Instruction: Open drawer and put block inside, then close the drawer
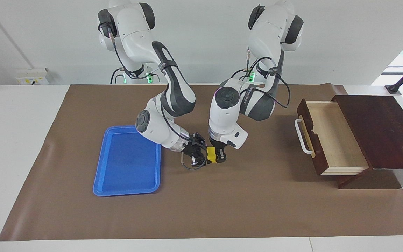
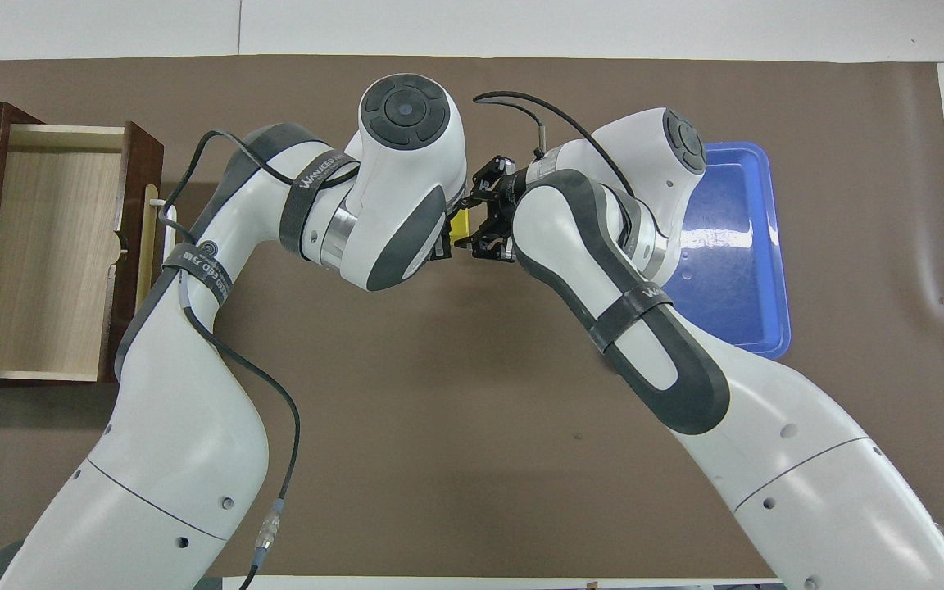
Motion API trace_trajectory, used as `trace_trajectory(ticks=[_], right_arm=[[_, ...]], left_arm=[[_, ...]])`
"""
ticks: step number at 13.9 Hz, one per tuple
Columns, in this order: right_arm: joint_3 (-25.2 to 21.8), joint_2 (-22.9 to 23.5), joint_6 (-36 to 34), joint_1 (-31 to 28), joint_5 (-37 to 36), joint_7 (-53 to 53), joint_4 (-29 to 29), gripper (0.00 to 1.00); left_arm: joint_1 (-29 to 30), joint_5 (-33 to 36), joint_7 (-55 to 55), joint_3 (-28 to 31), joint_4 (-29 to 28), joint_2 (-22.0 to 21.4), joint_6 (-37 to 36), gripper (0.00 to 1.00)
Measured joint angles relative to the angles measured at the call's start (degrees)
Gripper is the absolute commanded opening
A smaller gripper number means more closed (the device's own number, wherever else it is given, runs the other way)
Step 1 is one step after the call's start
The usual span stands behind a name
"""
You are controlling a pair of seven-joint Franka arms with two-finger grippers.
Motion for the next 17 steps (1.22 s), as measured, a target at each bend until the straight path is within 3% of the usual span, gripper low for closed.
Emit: trace_trajectory(ticks=[8, 12, 17], right_arm=[[-1.0, -1.7, -2.2, -3.4, -0.5, 0.8, 0.7, 1.0], [-1.2, -7.8, -11.2, -9.3, -13.0, -2.7, 1.4, 1.0], [-1.5, -16.7, -24.3, -15.7, -28.6, -23.5, 1.5, 1.0]], left_arm=[[0.2, 0.0, 0.4, 0.3, 0.0, -0.3, -1.2, 0.0], [5.3, 0.0, 6.4, 0.7, 0.9, -6.5, -8.0, 0.0], [16.6, -0.3, 24.3, 1.0, 0.8, -14.9, -20.8, 0.0]])
